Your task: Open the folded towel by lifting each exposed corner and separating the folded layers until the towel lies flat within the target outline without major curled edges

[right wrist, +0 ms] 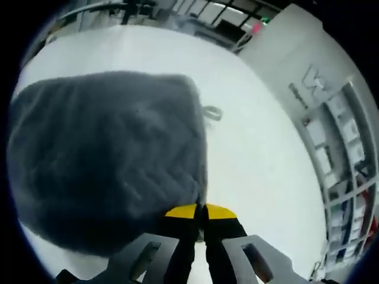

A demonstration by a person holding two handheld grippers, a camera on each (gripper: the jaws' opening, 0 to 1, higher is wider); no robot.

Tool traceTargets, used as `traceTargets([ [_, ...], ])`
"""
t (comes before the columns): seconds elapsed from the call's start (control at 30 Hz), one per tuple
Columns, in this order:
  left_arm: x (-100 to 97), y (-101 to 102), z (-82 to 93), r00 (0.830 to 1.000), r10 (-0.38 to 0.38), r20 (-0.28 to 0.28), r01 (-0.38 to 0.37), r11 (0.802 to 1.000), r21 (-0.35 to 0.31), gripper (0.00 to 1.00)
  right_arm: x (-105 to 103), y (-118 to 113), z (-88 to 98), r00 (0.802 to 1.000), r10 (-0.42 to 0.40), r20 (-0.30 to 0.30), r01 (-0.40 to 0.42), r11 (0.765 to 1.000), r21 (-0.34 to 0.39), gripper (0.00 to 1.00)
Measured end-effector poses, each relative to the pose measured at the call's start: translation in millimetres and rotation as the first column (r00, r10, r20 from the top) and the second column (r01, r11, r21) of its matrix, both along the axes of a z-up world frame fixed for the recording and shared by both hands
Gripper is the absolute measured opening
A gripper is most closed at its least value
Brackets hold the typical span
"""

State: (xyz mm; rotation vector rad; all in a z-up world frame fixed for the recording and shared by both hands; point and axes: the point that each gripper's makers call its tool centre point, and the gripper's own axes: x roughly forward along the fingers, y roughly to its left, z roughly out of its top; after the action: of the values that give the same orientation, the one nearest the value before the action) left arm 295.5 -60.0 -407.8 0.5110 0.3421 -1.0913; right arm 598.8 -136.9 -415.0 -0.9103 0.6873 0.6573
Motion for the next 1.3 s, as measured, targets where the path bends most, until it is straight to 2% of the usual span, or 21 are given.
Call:
traceTargets([
  [0.2,1.5,-8,-0.2,0.999,-0.004,0.034,0.003,1.000,0.021,0.02,13,17,-0.1,0.997,0.070,0.016,-0.070,0.997,-0.028,0.00],
  [0.37,3.2,-12,-0.2,0.998,0.001,0.064,-0.003,0.999,0.036,0.02,21,32,1.1,0.996,0.080,0.026,-0.080,0.997,0.000,0.00],
  [0.53,4.3,-13,-0.1,0.997,0.002,0.076,-0.005,0.999,0.046,0.02,24,41,0.7,0.993,0.115,0.028,-0.113,0.993,-0.040,0.00],
  [0.8,8.6,-18,0.0,0.994,0.006,0.105,-0.012,0.998,0.063,0.02,29,60,0.6,0.988,0.154,0.025,-0.152,0.986,-0.064,0.00],
  [0.9,10.8,-17,0.3,0.994,0.008,0.111,-0.016,0.998,0.066,0.02,29,67,0.7,0.987,0.158,0.031,-0.155,0.985,-0.069,0.00],
  [0.97,11.4,-16,0.2,0.994,0.009,0.113,-0.016,0.998,0.065,0.02,31,70,1.0,0.992,0.123,0.024,-0.121,0.991,-0.063,0.00],
  [1.3,14.6,-11,0.4,0.992,0.019,0.121,-0.027,0.997,0.068,0.02,31,81,0.4,0.991,0.129,0.033,-0.126,0.989,-0.081,0.00],
])
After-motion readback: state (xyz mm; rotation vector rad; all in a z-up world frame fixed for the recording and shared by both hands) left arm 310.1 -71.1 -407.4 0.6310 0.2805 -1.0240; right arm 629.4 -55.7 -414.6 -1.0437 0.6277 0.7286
